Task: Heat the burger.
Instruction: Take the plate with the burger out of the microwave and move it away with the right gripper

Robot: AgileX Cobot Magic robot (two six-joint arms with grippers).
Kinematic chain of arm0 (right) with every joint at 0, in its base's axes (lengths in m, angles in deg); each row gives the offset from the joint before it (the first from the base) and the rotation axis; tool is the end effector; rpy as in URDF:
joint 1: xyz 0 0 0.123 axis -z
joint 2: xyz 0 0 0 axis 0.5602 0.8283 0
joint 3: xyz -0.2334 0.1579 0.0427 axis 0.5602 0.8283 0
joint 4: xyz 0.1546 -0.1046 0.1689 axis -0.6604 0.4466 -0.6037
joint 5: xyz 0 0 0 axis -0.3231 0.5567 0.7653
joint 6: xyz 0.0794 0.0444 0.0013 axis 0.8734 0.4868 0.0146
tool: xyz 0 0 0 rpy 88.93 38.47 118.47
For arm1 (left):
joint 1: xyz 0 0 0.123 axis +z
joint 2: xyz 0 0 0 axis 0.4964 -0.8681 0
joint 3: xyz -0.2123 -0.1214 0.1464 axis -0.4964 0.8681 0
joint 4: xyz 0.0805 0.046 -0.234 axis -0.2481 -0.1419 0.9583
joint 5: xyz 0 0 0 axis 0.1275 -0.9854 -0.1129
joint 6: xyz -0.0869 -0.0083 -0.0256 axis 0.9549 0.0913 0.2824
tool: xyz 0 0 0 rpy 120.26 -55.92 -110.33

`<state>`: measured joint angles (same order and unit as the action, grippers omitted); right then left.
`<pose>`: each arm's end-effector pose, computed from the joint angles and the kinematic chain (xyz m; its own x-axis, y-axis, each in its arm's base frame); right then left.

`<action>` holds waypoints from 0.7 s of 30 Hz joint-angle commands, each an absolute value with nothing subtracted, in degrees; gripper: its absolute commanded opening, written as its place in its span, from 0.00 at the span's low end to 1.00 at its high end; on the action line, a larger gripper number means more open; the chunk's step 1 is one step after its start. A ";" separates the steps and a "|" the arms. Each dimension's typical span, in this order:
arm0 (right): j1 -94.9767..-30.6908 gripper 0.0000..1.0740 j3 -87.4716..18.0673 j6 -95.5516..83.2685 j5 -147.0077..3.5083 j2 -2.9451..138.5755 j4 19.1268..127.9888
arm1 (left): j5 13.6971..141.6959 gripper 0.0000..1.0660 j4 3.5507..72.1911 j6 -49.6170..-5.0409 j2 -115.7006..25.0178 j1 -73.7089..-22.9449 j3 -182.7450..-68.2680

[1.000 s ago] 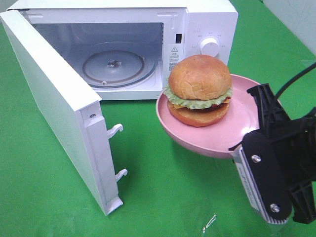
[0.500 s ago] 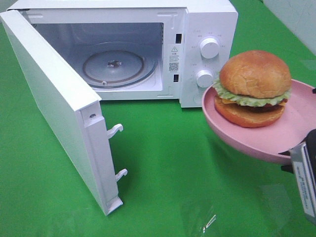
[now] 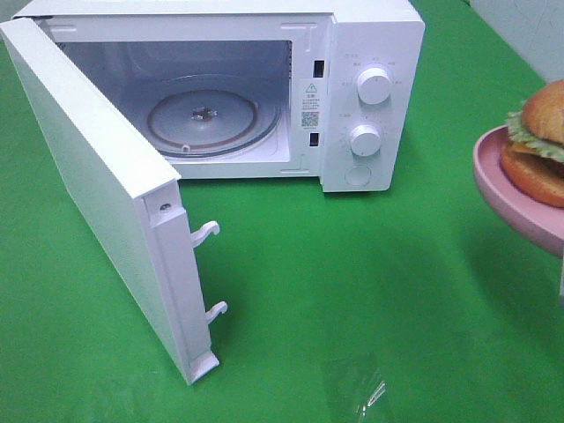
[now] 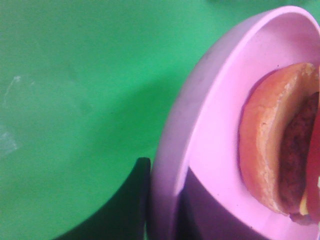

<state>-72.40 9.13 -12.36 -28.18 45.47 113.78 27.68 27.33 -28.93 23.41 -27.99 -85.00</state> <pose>0.1264 0.0518 0.2357 -0.1934 -0.9506 -0.2426 -0.6743 0.3084 -0.6710 -0.0081 -0.0059 0.2821 -0.4367 0.0460 -0.8984 0.0511 0.9983 0.0263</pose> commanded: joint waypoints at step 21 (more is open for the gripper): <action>-72.12 0.00 8.67 24.71 -19.18 54.01 127.70 | 27.56 0.94 27.44 -28.70 23.81 -28.22 -84.83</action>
